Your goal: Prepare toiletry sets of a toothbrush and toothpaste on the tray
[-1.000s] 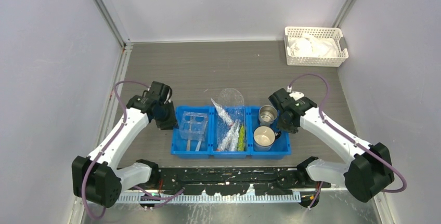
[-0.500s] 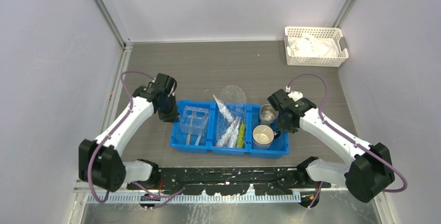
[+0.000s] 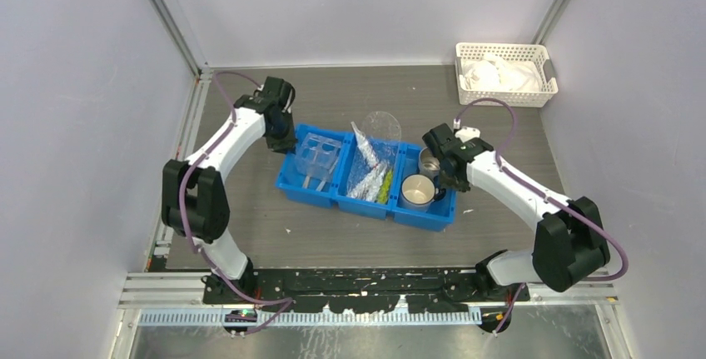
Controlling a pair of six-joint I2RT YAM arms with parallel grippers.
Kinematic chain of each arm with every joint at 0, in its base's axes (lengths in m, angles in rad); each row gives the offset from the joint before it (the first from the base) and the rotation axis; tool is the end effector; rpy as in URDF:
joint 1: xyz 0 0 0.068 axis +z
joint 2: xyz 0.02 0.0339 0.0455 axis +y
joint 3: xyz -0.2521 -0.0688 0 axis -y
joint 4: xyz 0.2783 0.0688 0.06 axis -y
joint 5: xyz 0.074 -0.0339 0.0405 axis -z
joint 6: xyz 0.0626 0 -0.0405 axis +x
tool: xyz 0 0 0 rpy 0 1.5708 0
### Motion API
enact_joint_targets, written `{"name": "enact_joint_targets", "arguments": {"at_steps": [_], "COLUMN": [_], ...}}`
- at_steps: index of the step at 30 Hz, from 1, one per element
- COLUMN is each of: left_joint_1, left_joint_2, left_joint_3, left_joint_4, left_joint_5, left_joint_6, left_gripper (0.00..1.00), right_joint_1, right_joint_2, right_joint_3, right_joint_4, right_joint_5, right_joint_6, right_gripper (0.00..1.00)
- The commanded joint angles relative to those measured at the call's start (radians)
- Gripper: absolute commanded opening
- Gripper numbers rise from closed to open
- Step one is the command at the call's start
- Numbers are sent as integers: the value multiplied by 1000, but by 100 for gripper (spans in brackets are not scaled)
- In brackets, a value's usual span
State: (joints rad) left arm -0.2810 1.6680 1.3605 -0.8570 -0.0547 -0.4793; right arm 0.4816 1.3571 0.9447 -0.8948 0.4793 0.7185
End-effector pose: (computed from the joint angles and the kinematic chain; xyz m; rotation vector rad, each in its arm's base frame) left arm 0.3678 -0.1026 0.2120 -0.2867 2.7260 -0.1399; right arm 0.2609 0.1038 0.1782 0.3966 2.6094 -0.3345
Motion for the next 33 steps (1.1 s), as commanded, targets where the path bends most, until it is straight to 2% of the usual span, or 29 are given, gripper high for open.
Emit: {"name": "enact_joint_targets", "arguments": {"at_steps": [1, 3, 8, 12, 16, 23, 24, 26, 28, 29, 30, 32, 33], "left_joint_1": [22, 26, 27, 24, 23, 15, 13, 13, 13, 13, 13, 15, 17], "left_joint_2": [103, 137, 256, 334, 409, 567, 585, 614, 624, 617, 608, 578, 563], "left_joint_3": [62, 98, 237, 348, 446, 681, 709, 761, 804, 814, 818, 816, 815], "left_joint_4": [87, 90, 76, 78, 92, 55, 49, 30, -7, -16, -25, -41, -45], "left_joint_5": [-9, 2, 48, 50, 72, 127, 133, 144, 150, 148, 141, 122, 113], "left_joint_6": [-91, -83, -63, -56, -59, -57, -57, -56, -48, -42, -35, -22, -13], "left_gripper": [1, 1, 1, 1, 1, 1, 1, 4, 17, 25, 30, 40, 41], "right_joint_1": [-18, -16, -10, 30, 72, 168, 192, 208, 209, 209, 210, 209, 209], "right_joint_2": [-6, -32, -132, -211, -289, -241, -231, -213, -214, -219, -232, -255, -264], "right_joint_3": [22, -7, -150, -202, -224, -196, -187, -160, -118, -92, -68, -15, 26], "right_joint_4": [89, 97, 148, 117, 82, 53, 46, 21, -23, -47, -63, -96, -109], "right_joint_5": [13, -15, -133, -139, -133, -137, -131, -115, -82, -63, -56, -38, -33], "right_joint_6": [57, 83, 146, 228, 386, 533, 547, 541, 502, 487, 453, 403, 369], "right_gripper": [5, 1, 1, 1, 1, 2, 7, 26, 53, 60, 72, 87, 92]}}
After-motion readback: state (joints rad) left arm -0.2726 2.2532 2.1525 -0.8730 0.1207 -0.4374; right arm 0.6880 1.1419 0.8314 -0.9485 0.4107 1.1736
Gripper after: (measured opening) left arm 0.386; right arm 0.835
